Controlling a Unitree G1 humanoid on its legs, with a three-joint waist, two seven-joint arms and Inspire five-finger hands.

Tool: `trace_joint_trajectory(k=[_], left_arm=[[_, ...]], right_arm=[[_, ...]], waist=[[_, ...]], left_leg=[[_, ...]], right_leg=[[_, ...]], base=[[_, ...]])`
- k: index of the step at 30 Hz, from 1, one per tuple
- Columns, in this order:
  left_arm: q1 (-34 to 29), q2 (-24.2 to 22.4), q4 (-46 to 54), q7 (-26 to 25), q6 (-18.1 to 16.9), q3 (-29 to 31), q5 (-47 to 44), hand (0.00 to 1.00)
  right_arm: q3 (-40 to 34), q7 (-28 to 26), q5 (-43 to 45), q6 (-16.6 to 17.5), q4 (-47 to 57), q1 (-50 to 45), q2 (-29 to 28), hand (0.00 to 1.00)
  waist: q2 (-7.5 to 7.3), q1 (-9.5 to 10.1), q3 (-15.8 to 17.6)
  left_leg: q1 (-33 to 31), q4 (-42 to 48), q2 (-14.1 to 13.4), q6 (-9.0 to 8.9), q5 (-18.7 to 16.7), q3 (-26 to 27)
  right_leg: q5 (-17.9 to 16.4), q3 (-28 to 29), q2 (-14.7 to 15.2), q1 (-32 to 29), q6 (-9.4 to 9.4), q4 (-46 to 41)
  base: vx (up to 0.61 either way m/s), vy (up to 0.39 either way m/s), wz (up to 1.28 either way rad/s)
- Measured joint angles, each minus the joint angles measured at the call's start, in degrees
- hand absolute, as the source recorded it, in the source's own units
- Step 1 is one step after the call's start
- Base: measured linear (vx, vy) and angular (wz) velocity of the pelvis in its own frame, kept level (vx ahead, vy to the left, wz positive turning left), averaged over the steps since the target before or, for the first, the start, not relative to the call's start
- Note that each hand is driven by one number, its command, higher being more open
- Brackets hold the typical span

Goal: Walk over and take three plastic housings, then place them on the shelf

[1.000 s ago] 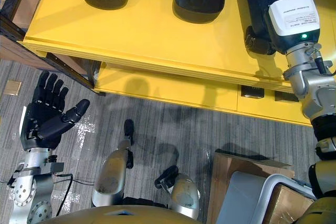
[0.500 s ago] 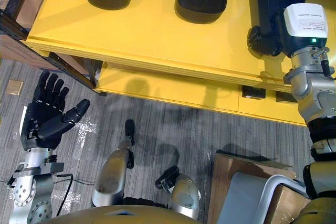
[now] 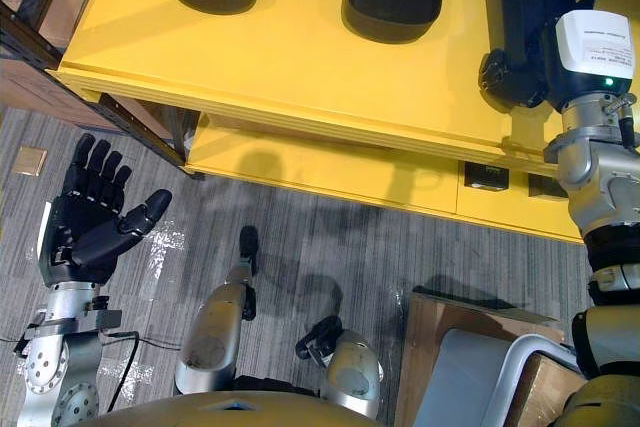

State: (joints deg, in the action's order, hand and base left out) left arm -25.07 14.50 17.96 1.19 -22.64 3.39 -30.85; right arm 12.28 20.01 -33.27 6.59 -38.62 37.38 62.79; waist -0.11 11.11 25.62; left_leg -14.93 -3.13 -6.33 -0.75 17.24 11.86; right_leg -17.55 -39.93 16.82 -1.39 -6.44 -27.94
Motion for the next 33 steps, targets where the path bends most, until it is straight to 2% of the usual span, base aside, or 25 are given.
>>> trace_joint_trajectory(k=[9,15,24,25,33], left_arm=[[0.0,0.0,0.0,0.2,0.0,0.0,0.0,1.0],[0.0,0.0,0.0,0.2,0.0,0.0,0.0,1.0],[0.0,0.0,0.0,0.3,0.0,0.1,0.0,1.0],[0.0,0.0,0.0,0.3,0.0,0.0,0.0,1.0],[0.0,0.0,0.0,0.7,0.0,0.1,0.0,1.0]], right_arm=[[0.0,-1.0,0.0,-1.2,-0.7,0.8,-0.3,0.0],[-0.5,-1.0,0.5,-3.9,-1.4,1.8,-1.8,0.0],[-1.0,-0.9,1.1,-5.0,-2.2,1.8,-2.1,0.0],[-1.0,-0.9,1.1,-5.0,-2.2,1.8,-2.1,1.0],[-1.3,-0.6,2.8,-4.5,-2.2,1.8,-2.5,1.0]], waist=[[0.04,0.13,0.0],[0.13,0.29,-0.1],[1.16,0.63,-0.6],[1.16,0.63,-0.6],[1.16,0.58,-0.6]], left_leg=[[-0.1,0.0,0.0,-0.14,-0.1,0.0],[-0.2,0.0,0.0,-0.11,0.0,0.0],[-0.5,0.0,0.0,0.04,0.0,-0.3],[-0.5,0.0,0.0,0.04,0.0,-0.3],[-0.5,0.0,0.0,0.04,0.0,-0.3]], right_leg=[[0.0,0.1,0.1,-0.2,0.0,-0.2],[0.0,0.1,0.2,-0.4,0.05,-0.6],[-0.1,-0.2,0.2,-0.6,0.26,-1.0],[-0.1,-0.2,0.2,-0.6,0.26,-1.0],[-0.2,-0.2,0.2,-0.6,0.28,-1.0]], base=[[0.0,0.0,0.0],[0.0,0.0,0.0],[0.0,-0.013,0.01],[0.01,-0.036,0.0],[0.0,0.0,0.0]])
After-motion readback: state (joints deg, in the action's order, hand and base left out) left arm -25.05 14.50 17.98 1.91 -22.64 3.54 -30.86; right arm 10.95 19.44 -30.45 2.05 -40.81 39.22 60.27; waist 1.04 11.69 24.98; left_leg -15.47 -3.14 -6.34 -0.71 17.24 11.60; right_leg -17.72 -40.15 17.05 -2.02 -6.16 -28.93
